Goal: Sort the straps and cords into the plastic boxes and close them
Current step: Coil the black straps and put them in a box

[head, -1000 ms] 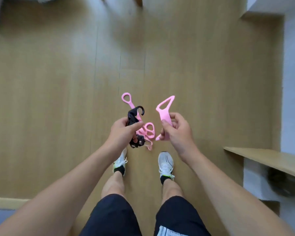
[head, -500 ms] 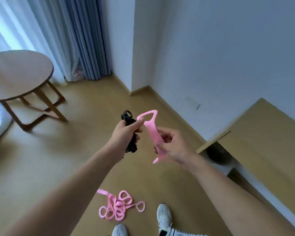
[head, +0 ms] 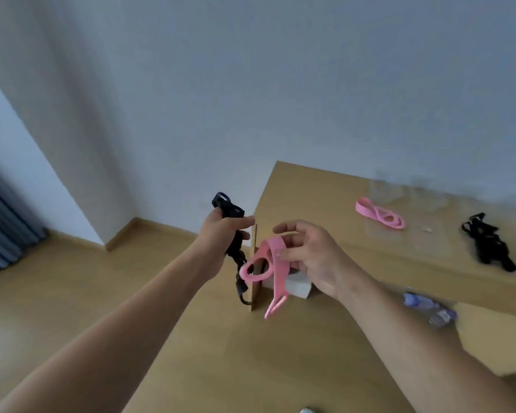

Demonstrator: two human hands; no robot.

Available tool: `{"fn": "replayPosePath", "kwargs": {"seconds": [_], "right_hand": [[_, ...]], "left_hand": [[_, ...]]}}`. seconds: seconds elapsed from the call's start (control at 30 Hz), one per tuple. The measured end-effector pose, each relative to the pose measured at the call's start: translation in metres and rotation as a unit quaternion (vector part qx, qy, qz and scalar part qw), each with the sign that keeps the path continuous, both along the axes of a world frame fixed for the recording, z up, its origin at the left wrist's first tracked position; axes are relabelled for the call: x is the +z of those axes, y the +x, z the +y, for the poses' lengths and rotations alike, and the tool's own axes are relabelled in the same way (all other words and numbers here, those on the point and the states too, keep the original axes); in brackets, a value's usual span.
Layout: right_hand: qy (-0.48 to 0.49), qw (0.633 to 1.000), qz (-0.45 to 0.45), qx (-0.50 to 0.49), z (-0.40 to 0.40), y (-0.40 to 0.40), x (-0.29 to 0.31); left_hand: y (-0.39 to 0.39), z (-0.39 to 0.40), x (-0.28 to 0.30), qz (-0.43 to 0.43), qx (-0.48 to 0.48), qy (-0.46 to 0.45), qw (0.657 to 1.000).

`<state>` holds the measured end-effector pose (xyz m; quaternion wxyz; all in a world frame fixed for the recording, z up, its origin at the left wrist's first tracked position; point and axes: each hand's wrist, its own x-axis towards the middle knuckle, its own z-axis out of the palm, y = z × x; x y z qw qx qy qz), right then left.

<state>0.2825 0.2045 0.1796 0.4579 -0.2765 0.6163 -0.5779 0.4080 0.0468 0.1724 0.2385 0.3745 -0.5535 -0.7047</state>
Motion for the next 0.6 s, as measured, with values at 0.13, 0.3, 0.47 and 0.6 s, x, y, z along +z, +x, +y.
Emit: {"fn": "replayPosePath", "kwargs": {"seconds": [0.13,0.3,0.47,0.6], "right_hand": [[-0.021,0.996,0.088,0.004,0.026,-0.068,0.017],[-0.07,0.989,0.107,-0.068,0.048,-0.159,0.03],[-0.041,0.957,0.238,-0.162,0.069,-0.231,0.025],[0.016,0.928,0.294,-0.228,0.079,-0.278,0.014]], "left_hand": [[-0.08,0.034,0.004,-0.014,-0.164,-0.09,0.982],[-0.171,0.063,0.008,0.018,-0.257,-0.014,0.966],[-0.248,0.086,-0.005,0.045,-0.329,0.036,0.942],[-0.286,0.092,-0.017,0.0,-0.384,-0.056,0.922]]}}
